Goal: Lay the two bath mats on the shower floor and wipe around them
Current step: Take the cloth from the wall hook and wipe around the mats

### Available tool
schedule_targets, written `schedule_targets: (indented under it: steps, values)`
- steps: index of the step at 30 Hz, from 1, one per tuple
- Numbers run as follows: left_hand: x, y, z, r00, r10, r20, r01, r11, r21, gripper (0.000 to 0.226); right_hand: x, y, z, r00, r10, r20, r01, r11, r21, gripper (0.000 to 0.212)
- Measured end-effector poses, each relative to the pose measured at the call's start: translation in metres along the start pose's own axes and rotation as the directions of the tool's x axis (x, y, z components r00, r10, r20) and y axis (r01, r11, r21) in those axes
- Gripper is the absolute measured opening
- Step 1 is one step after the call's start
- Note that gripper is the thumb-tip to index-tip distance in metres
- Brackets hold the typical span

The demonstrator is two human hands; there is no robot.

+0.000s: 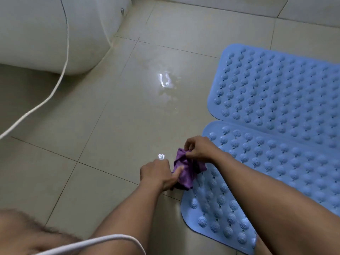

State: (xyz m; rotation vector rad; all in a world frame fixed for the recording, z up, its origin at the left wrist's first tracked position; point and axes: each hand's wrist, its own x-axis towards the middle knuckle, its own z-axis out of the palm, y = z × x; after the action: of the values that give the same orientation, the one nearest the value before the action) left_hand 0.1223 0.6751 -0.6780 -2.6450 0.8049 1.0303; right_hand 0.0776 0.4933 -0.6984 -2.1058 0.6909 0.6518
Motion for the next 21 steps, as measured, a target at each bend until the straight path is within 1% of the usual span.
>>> schedule_targets:
  steps: [1,2,3,4,5,6,8,12,16,21]
  values:
    - [0.000,0.000,0.006,0.979,0.083,-0.188,-0.076,0.996,0.046,0.056,0.002,0.000,-0.002,0.997,-0.017,-0.072,0.017,1.000,-0.006,0.021]
    - [0.002,0.001,0.015,0.912,0.209,-0.353,-0.194,0.978,0.077,0.051,0.004,0.001,-0.004,0.984,-0.018,-0.180,0.018,1.000,-0.006,0.027]
    - [0.006,0.002,0.028,0.831,0.329,-0.448,-0.319,0.942,0.101,0.052,0.006,0.005,-0.005,0.955,-0.002,-0.297,0.002,1.000,0.000,0.032]
    - [0.009,0.005,0.041,0.762,0.420,-0.492,-0.421,0.900,0.115,0.057,0.007,0.010,-0.006,0.917,0.023,-0.399,-0.025,1.000,0.000,0.036]
    - [0.011,0.009,0.056,0.732,0.475,-0.489,-0.483,0.867,0.121,0.061,0.007,0.018,-0.006,0.877,0.048,-0.478,-0.063,0.998,-0.014,0.037]
    - [0.012,0.015,0.069,0.741,0.493,-0.456,-0.506,0.856,0.104,0.064,0.006,0.026,-0.005,0.841,0.064,-0.537,-0.099,0.994,-0.037,0.039]
    - [0.011,0.024,0.089,0.780,0.466,-0.418,-0.488,0.871,0.062,0.067,0.006,0.046,-0.002,0.797,0.065,-0.601,-0.146,0.986,-0.087,0.045]
    - [0.026,0.033,0.104,0.813,0.396,-0.427,-0.429,0.903,0.022,0.067,0.006,0.079,0.009,0.788,0.047,-0.614,-0.194,0.965,-0.175,0.052]
    - [0.055,0.048,0.091,0.811,0.381,-0.445,-0.430,0.903,-0.010,0.064,0.012,0.087,0.012,0.740,-0.001,-0.672,-0.194,0.957,-0.214,0.050]
    - [0.093,0.069,0.050,0.831,0.400,-0.387,-0.453,0.890,-0.052,0.064,0.034,0.085,-0.023,0.687,-0.026,-0.726,-0.174,0.964,-0.199,0.053]
